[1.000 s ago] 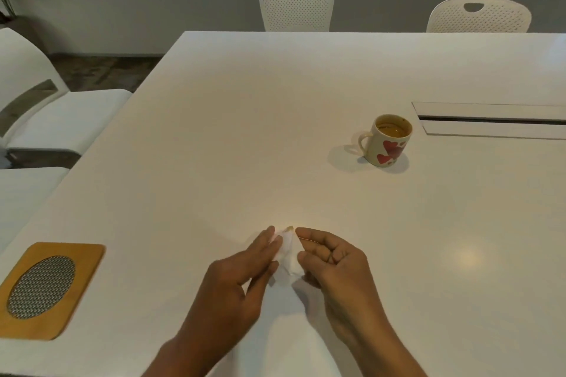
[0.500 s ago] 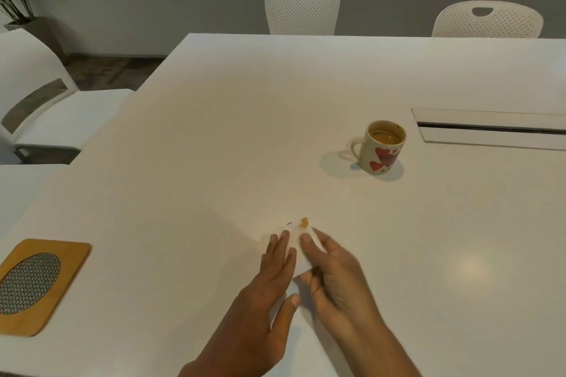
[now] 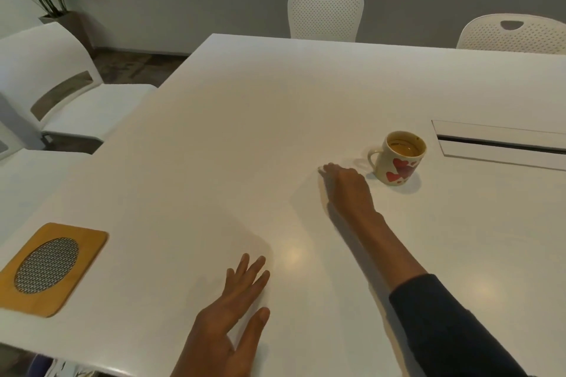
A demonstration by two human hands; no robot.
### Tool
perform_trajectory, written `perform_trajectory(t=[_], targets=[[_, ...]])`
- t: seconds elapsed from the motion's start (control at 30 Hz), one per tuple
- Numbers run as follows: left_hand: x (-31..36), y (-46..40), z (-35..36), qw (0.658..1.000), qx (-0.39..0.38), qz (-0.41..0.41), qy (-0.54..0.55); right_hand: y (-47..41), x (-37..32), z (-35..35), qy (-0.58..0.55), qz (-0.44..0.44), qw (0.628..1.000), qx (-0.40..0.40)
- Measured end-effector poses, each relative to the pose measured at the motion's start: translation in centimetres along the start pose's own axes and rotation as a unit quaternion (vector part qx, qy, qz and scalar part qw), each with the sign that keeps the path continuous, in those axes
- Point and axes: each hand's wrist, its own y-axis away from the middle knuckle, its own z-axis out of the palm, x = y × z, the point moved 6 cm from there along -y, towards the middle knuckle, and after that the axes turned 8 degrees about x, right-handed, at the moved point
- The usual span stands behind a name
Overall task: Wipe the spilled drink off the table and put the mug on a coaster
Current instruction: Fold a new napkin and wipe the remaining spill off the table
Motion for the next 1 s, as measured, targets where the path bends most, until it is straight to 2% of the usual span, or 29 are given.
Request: perform_trajectory(t=[0.23,0.4,0.53,0.73,0.83,0.93,1.0], targets=[[-1.2,1.9,-0.8,0.998,0.013,-0.054,0.004,1.8,-3.8,2.5,-0.038,-0.069,0.995,-0.054],[-1.4,2.7,-0.9,0.999,0.015,-0.046,0.005,4.7,-4.3,1.8,-0.089,-0.115,0.989,-0.006],[-1.3,2.9,-1.5,0.999,0.014,-0.05,0.004,7.4,-5.0,1.0,-0.099,-0.114,0.988,-0.025],[-1.9,2.6,-4.5,0.991,0.039,-0.121,0.032,12.7,-8.3,-0.4,-0.111,-0.084,0.989,-0.051],[-3.4,2.5,-7.0,0.983,0.052,-0.164,0.061,15.4,-11.2,-0.4,-0.156,-0.062,0.982,-0.084],[-5.7,3.0,-10.4,0.972,0.072,-0.211,0.071,16.9,-15.2,0.1,-0.282,0.004,0.949,-0.143],[-7.4,3.6,-12.7,0.967,0.096,-0.225,0.074,17.5,-17.6,0.6,-0.392,0.112,0.898,-0.165]])
